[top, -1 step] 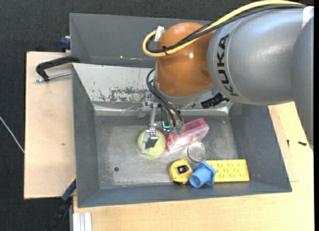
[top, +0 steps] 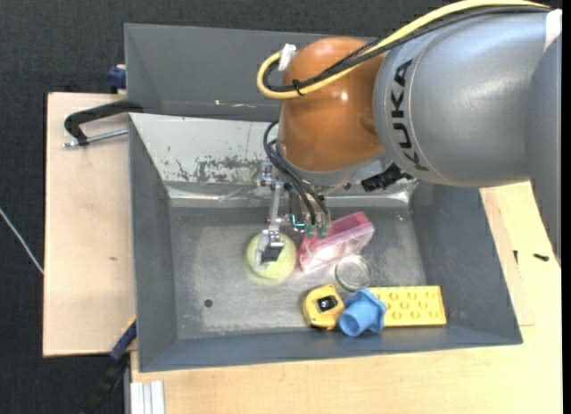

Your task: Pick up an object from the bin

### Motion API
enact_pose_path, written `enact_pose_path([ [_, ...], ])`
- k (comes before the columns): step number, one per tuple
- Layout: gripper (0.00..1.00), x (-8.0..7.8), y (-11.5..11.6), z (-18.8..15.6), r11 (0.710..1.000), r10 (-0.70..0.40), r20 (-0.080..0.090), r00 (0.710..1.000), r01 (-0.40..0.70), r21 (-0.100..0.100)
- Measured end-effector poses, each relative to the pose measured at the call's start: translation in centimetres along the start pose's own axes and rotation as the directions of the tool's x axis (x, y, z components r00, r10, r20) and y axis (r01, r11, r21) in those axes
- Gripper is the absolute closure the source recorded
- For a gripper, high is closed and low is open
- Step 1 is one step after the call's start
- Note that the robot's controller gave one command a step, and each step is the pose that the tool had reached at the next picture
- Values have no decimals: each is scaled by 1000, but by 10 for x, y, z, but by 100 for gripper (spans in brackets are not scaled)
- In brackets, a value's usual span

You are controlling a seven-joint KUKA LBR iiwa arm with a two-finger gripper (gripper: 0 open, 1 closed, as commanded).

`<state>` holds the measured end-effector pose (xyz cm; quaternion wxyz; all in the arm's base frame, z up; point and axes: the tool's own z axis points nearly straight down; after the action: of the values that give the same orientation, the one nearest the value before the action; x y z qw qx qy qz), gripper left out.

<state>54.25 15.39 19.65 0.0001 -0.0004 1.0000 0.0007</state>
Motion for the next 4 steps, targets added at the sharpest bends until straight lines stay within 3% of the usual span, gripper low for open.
enact_pose_path([
  [1, 0, 1, -33, 40, 997, -73, 7, 997, 73, -1],
  [2, 100, -12, -59, 120, 998, -59, -3, 998, 59, -2],
  [4, 100, -13, -59, 120, 998, -59, -2, 998, 59, -2],
])
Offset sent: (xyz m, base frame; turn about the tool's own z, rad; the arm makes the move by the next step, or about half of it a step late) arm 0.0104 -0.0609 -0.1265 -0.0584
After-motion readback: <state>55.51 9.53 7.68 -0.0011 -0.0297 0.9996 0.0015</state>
